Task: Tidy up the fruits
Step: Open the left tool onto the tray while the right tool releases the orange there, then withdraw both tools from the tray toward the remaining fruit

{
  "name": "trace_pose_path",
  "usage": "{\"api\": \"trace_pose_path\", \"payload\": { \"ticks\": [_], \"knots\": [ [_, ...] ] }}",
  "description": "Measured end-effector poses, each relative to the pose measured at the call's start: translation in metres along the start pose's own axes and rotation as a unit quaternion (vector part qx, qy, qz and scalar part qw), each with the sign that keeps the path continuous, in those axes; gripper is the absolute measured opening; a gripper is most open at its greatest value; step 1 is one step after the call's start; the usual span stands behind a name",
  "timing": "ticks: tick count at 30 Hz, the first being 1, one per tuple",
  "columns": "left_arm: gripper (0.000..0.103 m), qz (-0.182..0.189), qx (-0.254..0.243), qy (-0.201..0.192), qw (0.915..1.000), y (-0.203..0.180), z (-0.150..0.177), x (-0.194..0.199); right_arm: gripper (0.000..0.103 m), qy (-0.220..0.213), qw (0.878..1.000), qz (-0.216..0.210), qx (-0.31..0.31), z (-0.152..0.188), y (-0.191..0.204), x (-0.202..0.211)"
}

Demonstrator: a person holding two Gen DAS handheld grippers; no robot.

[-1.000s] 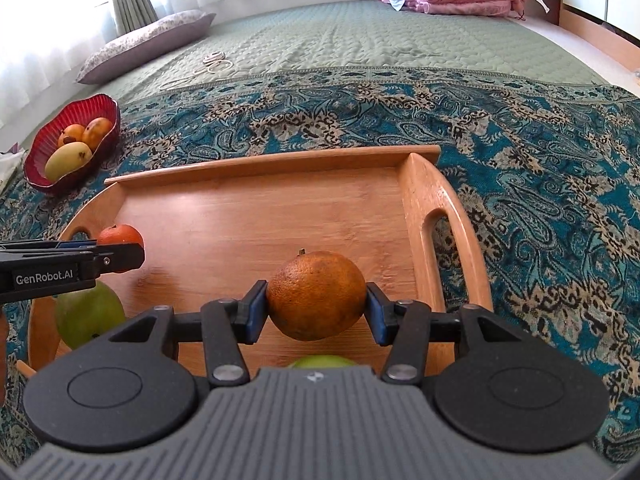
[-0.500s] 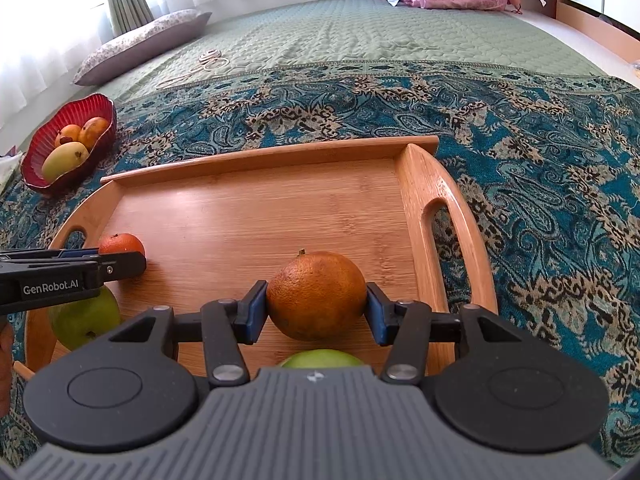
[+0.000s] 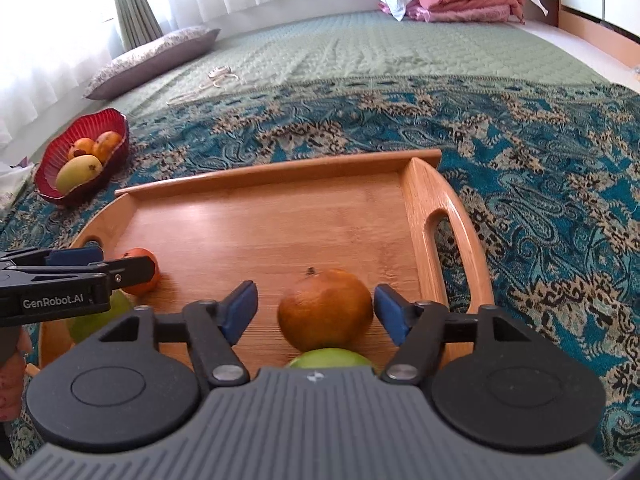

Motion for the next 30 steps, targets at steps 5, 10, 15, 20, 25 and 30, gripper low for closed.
{"api": "trace_pose_path", "payload": {
  "ticks": [5,10,15,20,25,30],
  "knots": [
    [0.090,0.013,-0.002,-0.044,0.9989,-0.005,0.001,0.029,0.085,-0.042,0.999,-0.005,0.010,0.001,0.004,0.019],
    [0.096,0.022,0.009,-0.088,0.9958,-0.009,0.015,0.060,0.089,-0.111,0.993,-0.001,0.034,0.008,0.014,0.047],
    [0.103,0.021,0.005,-0.144,0.9894,-0.014,0.033,0.088,0.092,-0.169,0.984,0.005,0.050,0.022,0.022,0.072],
    [0.103,0.008,-0.006,-0.167,0.9859,-0.017,0.055,0.106,0.093,-0.208,0.976,0.018,0.064,0.043,0.025,0.089],
    [0.103,-0.006,0.004,-0.173,0.9849,-0.012,0.084,0.115,0.094,-0.229,0.970,0.030,0.077,0.069,0.029,0.101],
    [0.103,-0.021,0.010,-0.182,0.9831,-0.005,0.108,0.119,0.095,-0.238,0.967,0.047,0.080,0.091,0.031,0.103]
  ]
}}
Point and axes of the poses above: each gripper's, at about its wrist camera, not at the fingertips, and x roughly against the way its jaws point, y to its left, z to its underside, the point moved 9 cm from there along -x, roughly the way its jaws point, and after that the axes turned 7 degrees about z, right-handed, at the moved point
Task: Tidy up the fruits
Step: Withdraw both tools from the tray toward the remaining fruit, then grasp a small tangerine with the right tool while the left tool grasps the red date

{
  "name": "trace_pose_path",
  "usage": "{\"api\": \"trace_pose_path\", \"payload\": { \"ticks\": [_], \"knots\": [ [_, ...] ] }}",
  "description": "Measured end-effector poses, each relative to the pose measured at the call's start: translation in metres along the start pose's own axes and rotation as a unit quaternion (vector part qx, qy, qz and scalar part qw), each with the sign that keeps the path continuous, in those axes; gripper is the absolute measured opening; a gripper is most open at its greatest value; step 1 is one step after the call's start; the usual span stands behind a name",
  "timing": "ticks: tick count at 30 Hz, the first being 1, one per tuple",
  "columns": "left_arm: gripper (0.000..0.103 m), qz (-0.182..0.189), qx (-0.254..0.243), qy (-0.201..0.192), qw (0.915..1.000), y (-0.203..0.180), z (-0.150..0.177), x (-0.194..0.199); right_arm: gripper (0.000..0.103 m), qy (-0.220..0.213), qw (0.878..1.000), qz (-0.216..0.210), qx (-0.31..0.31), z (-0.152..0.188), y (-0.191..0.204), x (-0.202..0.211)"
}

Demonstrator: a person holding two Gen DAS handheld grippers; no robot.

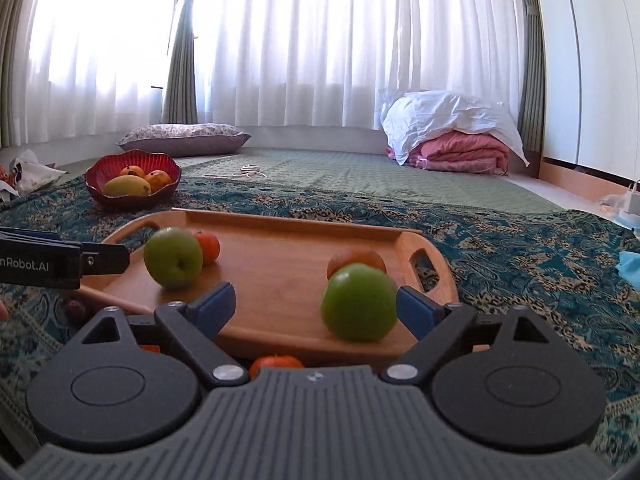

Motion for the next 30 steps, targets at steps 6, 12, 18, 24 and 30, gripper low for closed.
{"api": "trace_pose_path", "payload": {
  "ticks": [6,12,18,24,30],
  "knots": [
    [0.103,-0.023,-0.002,0.010,0.9997,0.009,0.021,0.006,0.091,0.013,1.000,-0.014,0.019,0.020,0.014,0.003],
    [0.100,-0.023,0.006,0.019,0.9995,0.013,0.035,0.010,0.080,0.015,1.000,-0.016,0.021,0.031,0.027,0.009],
    [0.073,-0.030,0.003,0.027,0.9992,0.015,0.040,0.011,0.063,0.019,1.000,-0.016,0.015,0.035,0.032,0.008],
    [0.052,-0.022,0.013,0.042,0.9988,0.014,0.046,0.008,0.049,0.021,1.000,-0.009,0.004,0.038,0.028,0.011],
    [0.047,-0.025,0.018,0.051,0.9982,0.015,0.048,0.002,0.038,0.021,1.000,-0.004,-0.004,0.037,0.023,0.014]
  ]
}}
Point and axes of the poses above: each gripper's, at about its wrist camera, not at the fingertips, and x roughly against the way its jaws point, y to its left, z to its underside, the point moved 9 cm from there along -x, roughly the way its jaws point, and after that the axes turned 7 degrees about z, right-handed, at the moved point
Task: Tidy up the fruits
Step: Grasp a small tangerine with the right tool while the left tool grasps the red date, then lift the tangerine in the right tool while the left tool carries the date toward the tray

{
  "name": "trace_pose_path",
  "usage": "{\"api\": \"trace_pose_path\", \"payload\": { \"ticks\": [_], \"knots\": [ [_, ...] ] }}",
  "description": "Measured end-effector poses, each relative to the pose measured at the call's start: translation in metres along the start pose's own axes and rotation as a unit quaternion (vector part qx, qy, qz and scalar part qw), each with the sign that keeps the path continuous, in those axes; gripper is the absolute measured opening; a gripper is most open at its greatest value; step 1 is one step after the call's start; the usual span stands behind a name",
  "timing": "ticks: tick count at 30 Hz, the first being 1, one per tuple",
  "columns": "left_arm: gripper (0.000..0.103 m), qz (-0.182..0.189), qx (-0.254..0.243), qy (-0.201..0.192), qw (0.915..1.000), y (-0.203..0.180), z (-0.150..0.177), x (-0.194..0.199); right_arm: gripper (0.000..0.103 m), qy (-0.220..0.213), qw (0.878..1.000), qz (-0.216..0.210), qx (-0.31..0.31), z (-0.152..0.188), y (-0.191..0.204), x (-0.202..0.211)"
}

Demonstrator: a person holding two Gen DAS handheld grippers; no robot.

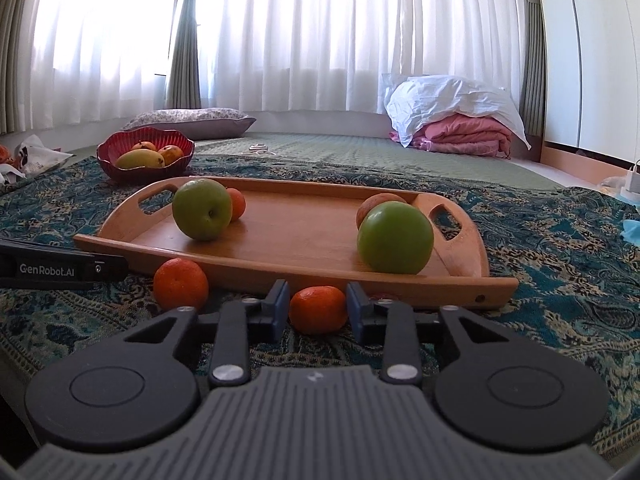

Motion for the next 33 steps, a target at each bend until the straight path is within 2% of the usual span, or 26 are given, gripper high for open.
{"api": "trace_pose_path", "payload": {
  "ticks": [4,7,8,17,24,33],
  "knots": [
    [0.043,-0.003,-0.001,0.003,1.0000,0.000,0.000,-0.004,0.038,0.004,1.000,0.004,0.004,0.001,0.000,-0.004],
    [0.034,-0.003,-0.002,0.006,1.0000,0.000,0.000,-0.006,0.040,0.006,1.000,0.005,0.010,0.001,0.001,-0.006],
    [0.028,-0.005,-0.003,0.007,1.0000,0.000,0.001,-0.006,0.040,0.008,1.000,0.005,0.010,0.001,0.002,-0.007],
    [0.028,0.000,-0.010,0.000,1.0000,-0.008,0.001,0.007,0.035,0.010,1.000,0.002,0.000,-0.003,0.001,-0.007],
    [0.028,0.010,-0.005,-0.031,0.9995,-0.019,-0.021,0.021,0.035,-0.017,1.000,-0.013,-0.003,-0.019,0.010,0.006],
    [0.028,-0.012,-0.006,-0.020,0.9997,-0.021,-0.043,-0.003,0.035,-0.022,0.999,-0.009,-0.035,-0.044,0.010,-0.019]
  ]
}}
Point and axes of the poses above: each gripper's, at about its wrist camera, not at the fingertips, and x roughly against the way its jaws point, y to its left, z to its underside, the point moved 9 cm from there along -x, roughly the way its jaws point, and after that the axes turned 7 degrees about z, right-handed, at the moved point
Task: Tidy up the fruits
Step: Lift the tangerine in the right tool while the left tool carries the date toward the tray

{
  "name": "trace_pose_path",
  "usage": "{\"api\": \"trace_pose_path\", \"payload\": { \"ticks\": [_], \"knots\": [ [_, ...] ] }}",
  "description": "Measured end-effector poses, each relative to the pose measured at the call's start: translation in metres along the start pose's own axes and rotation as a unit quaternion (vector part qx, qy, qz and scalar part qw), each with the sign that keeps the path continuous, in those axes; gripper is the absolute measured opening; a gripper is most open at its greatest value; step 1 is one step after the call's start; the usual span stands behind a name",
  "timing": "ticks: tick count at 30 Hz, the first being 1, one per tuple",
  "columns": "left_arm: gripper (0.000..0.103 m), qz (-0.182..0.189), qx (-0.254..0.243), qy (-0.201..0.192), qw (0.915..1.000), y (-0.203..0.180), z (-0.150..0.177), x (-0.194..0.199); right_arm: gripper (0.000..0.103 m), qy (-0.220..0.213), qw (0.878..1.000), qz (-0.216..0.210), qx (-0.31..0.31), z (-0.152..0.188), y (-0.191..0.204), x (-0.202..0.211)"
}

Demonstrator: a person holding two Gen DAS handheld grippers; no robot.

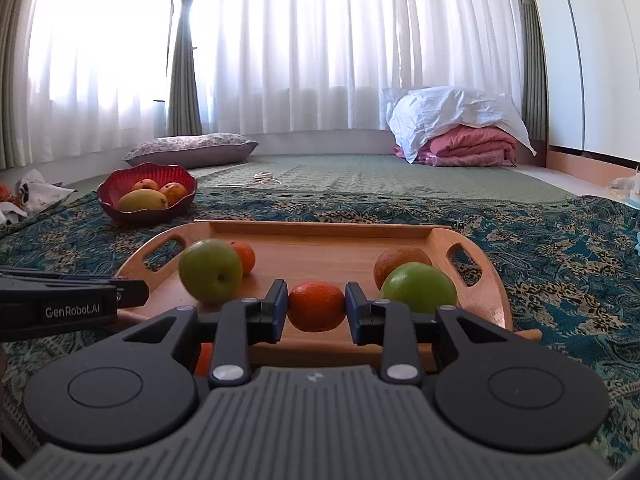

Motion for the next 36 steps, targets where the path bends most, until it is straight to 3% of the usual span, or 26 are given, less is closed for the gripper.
{"api": "trace_pose_path", "payload": {
  "ticks": [18,36],
  "knots": [
    [0.028,-0.012,-0.017,0.022,0.9995,0.005,-0.005,-0.047,0.035,0.048,0.998,0.019,-0.039,0.011,-0.009,-0.038],
    [0.028,-0.013,-0.020,0.039,0.9990,0.006,0.009,-0.055,0.035,0.039,0.999,0.020,-0.030,0.014,-0.007,-0.036]
  ]
}}
Point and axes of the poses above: each gripper's, at about its wrist camera, not at the fingertips, and x roughly against the way its jaws point, y to its left, z to its underside, the point moved 9 cm from there along -x, roughly the way its jaws point, and after that the axes turned 7 degrees about z, right-handed, at the moved point
